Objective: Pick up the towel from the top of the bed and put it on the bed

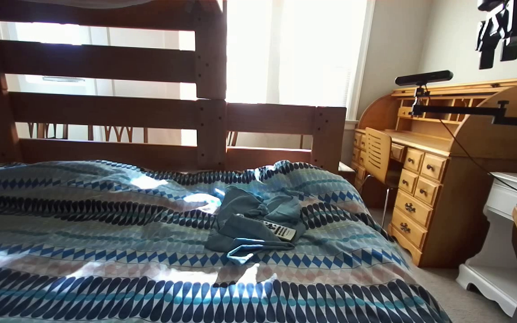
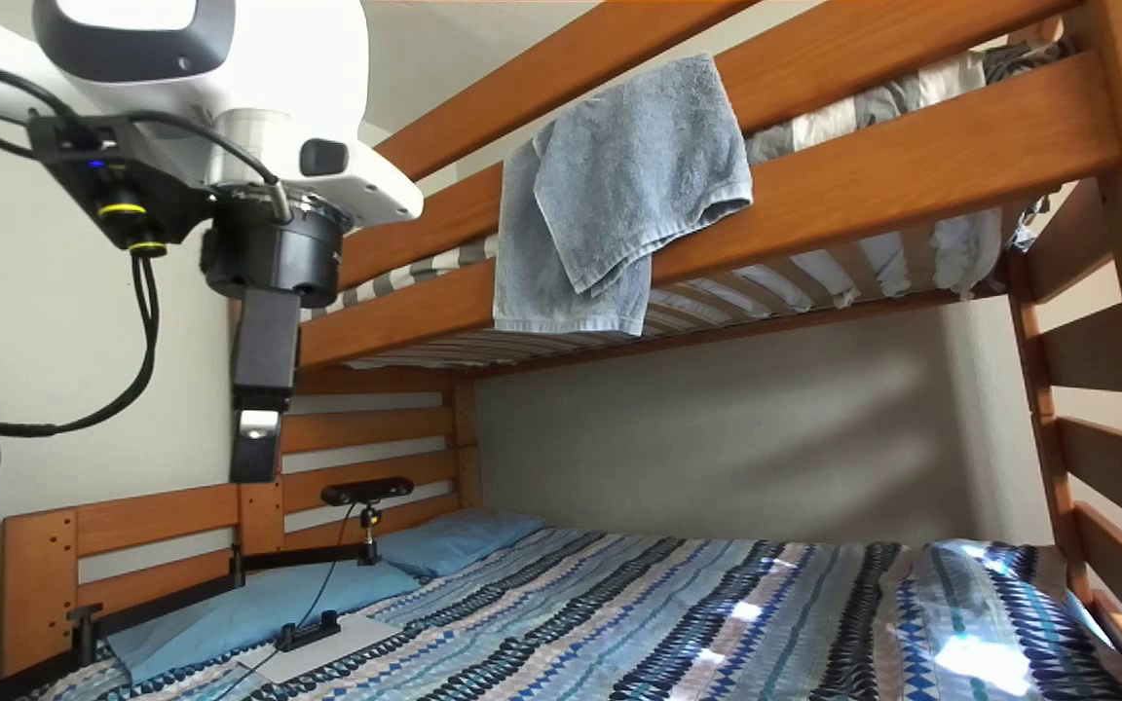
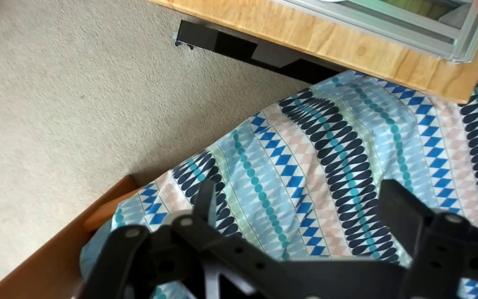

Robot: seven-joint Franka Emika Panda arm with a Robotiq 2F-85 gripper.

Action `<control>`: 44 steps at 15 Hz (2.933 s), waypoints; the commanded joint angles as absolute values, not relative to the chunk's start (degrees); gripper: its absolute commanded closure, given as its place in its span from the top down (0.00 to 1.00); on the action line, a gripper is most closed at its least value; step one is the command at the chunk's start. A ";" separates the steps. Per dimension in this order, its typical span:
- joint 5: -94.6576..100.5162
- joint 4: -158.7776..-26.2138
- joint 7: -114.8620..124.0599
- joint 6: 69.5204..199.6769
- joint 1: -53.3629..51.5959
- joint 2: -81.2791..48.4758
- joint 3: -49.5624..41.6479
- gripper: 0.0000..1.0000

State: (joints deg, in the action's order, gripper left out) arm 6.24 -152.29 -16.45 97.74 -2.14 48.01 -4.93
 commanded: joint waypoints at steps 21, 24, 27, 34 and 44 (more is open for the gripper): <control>6.23 -105.19 -6.11 117.98 -15.59 16.99 20.03 1.00; 6.51 -97.74 -5.04 117.12 -16.14 13.41 21.28 1.00; 5.10 -100.50 -6.58 118.68 -16.56 15.12 20.35 1.00; 6.43 -97.81 -5.74 119.67 -16.32 12.64 21.03 1.00; 22.62 -79.14 -0.03 132.65 -19.29 -3.54 25.78 1.00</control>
State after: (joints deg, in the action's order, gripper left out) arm 16.81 -87.35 -3.76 130.19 -17.46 2.51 25.62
